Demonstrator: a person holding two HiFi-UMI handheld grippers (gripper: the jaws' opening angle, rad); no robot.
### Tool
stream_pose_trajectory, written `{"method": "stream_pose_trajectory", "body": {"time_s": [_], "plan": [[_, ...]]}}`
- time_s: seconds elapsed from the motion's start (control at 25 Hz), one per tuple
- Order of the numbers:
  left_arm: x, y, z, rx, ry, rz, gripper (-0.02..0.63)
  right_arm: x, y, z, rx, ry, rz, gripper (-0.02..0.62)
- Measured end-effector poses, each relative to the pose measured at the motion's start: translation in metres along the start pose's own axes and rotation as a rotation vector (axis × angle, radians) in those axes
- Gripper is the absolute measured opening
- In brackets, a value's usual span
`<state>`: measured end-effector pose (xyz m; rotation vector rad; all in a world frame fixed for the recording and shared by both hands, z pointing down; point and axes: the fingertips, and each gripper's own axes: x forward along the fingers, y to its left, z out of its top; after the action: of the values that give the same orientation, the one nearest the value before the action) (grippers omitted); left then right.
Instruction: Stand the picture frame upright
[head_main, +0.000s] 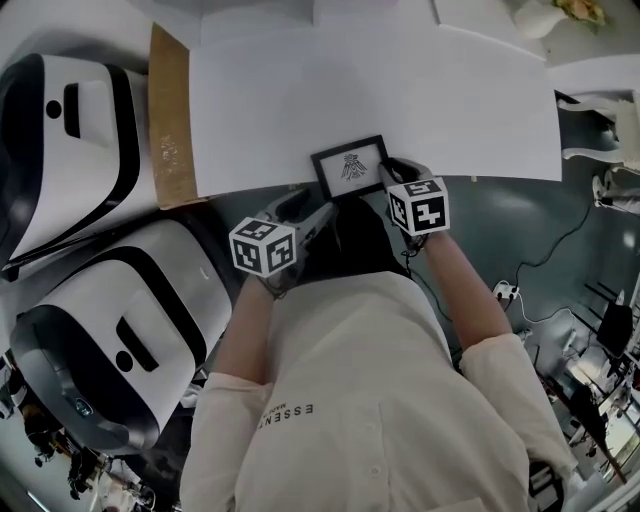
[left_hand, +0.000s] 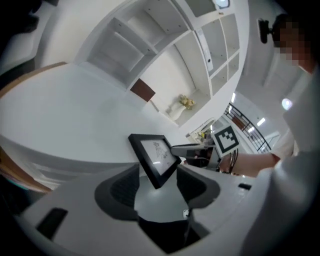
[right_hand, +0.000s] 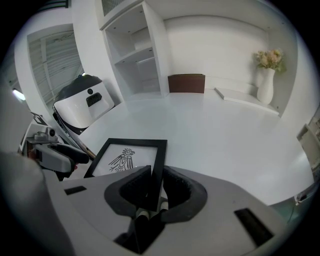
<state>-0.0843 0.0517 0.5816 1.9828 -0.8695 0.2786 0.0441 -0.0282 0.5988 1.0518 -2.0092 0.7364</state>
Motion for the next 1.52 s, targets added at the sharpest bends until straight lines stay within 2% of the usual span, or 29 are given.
{"method": "stream_pose_trajectory", "body": {"time_s": [0.28,0.44,0.6,0.8,0.88,0.96,1.0,1.2,1.36,1.52], "plan": [[0.020,0.009,0.003,-0.377,-0.078,-0.138,0.221,-0.001,-0.001,-0.002,-0.012,0.000,-0.002,0.087],[0.032,0.012,0.006,-0.467,-0.074,-0.177,0.219,-0.002,0.000,-0.002,-0.026,-0.001,-0.001,0.087],[0.036,0.020,0.005,-0.507,-0.056,-0.172,0.187,-0.003,0.000,-0.003,-0.031,-0.002,0.001,0.087],[0.040,0.013,0.004,-0.571,-0.049,-0.237,0.163,-0.004,0.000,-0.004,-0.034,-0.008,0.005,0.087],[0.044,0.012,0.004,-0.595,-0.050,-0.239,0.157,-0.004,0.003,-0.005,-0.051,-0.007,0.017,0.087],[0.046,0.015,0.003,-0.620,-0.047,-0.220,0.081,-0.004,0.004,-0.005,-0.063,-0.006,0.019,0.087],[0.047,0.015,0.003,-0.625,-0.046,-0.217,0.081,-0.004,0.004,-0.006,-0.064,-0.006,0.019,0.087],[0.042,0.015,0.002,-0.630,-0.054,-0.250,0.077,-0.003,0.007,-0.005,-0.059,-0.009,0.028,0.087],[0.039,0.012,0.007,-0.630,-0.060,-0.262,0.075,-0.002,0.008,-0.002,-0.041,-0.016,0.072,0.087],[0.032,0.006,0.013,-0.546,-0.054,-0.271,0.072,-0.006,0.004,0.004,0.032,-0.039,0.158,0.118]]}}
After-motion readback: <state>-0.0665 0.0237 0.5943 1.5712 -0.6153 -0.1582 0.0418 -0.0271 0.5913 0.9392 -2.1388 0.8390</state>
